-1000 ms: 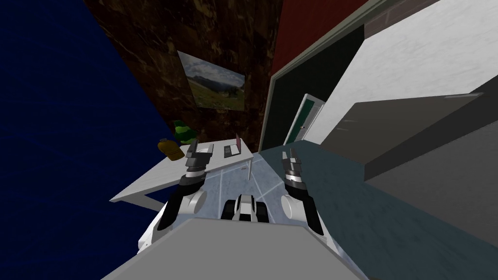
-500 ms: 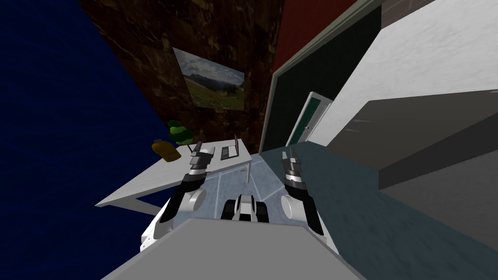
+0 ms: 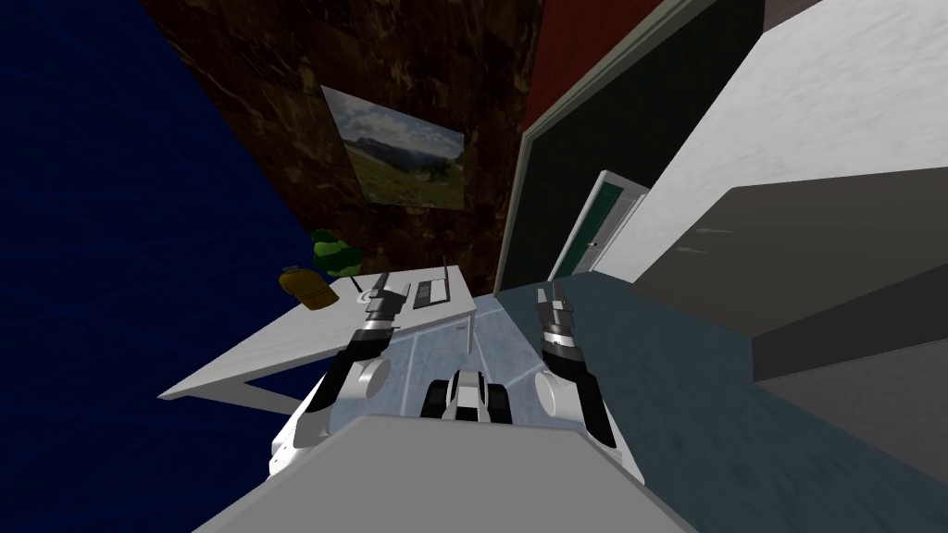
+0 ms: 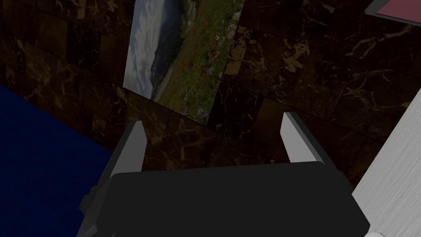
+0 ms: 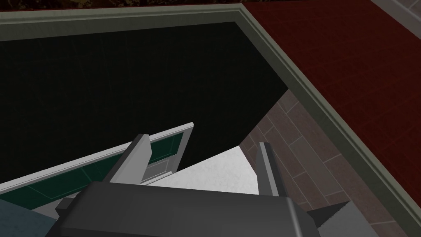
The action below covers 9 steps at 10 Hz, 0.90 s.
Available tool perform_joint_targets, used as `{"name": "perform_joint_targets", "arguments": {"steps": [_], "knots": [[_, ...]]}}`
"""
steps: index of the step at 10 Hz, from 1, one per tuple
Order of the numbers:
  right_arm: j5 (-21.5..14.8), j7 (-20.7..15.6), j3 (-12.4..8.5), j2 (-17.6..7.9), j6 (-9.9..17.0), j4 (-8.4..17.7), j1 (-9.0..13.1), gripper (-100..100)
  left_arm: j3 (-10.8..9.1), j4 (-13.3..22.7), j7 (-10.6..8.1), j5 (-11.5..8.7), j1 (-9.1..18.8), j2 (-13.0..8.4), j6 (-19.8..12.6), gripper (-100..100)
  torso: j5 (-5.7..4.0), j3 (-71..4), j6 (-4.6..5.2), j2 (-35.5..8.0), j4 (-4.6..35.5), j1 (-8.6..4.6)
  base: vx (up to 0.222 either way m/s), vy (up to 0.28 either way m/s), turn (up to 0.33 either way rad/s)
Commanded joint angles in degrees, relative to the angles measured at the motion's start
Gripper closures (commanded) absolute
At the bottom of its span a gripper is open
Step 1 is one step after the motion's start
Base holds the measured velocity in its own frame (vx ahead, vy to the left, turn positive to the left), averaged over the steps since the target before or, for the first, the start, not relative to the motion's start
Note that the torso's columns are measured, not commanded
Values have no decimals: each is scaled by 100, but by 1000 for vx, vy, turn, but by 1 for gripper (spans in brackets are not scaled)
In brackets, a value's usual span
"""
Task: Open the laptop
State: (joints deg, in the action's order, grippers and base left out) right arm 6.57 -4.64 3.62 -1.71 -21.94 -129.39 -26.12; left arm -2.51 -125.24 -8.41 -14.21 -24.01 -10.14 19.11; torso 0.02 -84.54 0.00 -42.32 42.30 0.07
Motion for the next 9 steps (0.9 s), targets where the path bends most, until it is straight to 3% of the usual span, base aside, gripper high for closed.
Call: {"name": "perform_joint_targets", "arguments": {"steps": [1,9], "knots": [[0,0,0,0,0,0,0,0,-65,144,-57,-174,76,-6,-297,-100,0,-4,1,6,-2,-2,107,-99,61],[0,0,0,0,0,0,0,0,-335,587,-282,-772,283,1,-1157,-100,-4,-2,0,2,-1,-13,95,-94,68]]}}
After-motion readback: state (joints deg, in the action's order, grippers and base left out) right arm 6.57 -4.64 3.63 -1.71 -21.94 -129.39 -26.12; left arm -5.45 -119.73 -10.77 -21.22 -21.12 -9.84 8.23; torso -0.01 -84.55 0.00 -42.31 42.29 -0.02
